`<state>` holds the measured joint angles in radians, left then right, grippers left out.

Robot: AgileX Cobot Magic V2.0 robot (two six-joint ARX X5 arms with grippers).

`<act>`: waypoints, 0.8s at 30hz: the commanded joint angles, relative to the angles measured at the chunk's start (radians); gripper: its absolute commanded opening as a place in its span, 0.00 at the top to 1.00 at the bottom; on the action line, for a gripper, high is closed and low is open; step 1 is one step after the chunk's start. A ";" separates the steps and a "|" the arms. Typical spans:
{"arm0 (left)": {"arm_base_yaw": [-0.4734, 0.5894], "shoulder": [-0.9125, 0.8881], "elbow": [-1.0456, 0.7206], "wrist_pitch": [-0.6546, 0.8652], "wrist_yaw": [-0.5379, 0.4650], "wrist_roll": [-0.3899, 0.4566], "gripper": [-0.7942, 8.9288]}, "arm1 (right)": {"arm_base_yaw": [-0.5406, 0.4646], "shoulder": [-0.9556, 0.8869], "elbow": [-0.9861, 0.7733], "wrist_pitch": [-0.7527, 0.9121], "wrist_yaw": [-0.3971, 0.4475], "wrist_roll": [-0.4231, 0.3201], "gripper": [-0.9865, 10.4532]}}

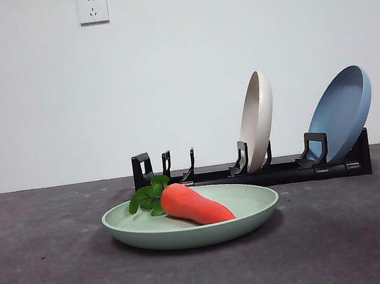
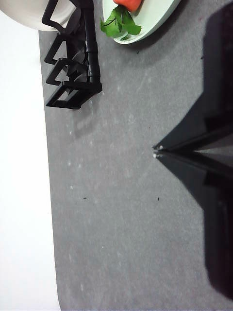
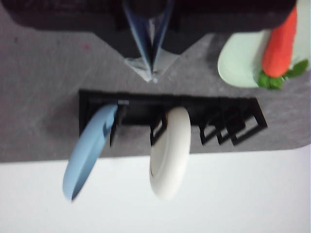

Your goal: Take the green plate from the plate rack,put the plate on the table,take the carrot from the table,put the carrot in the plate

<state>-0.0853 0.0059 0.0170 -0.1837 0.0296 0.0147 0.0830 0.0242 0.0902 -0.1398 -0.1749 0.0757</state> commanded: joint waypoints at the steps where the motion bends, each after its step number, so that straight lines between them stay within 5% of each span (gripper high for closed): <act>1: 0.003 -0.004 -0.014 0.003 0.000 -0.005 0.92 | -0.002 -0.021 -0.051 0.015 0.021 0.049 0.91; 24: 0.003 -0.004 -0.014 0.003 0.000 -0.005 0.92 | -0.002 -0.018 -0.085 -0.026 0.024 0.084 0.91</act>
<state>-0.0853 0.0059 0.0170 -0.1837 0.0296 0.0147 0.0830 0.0055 0.0154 -0.1566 -0.1535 0.1467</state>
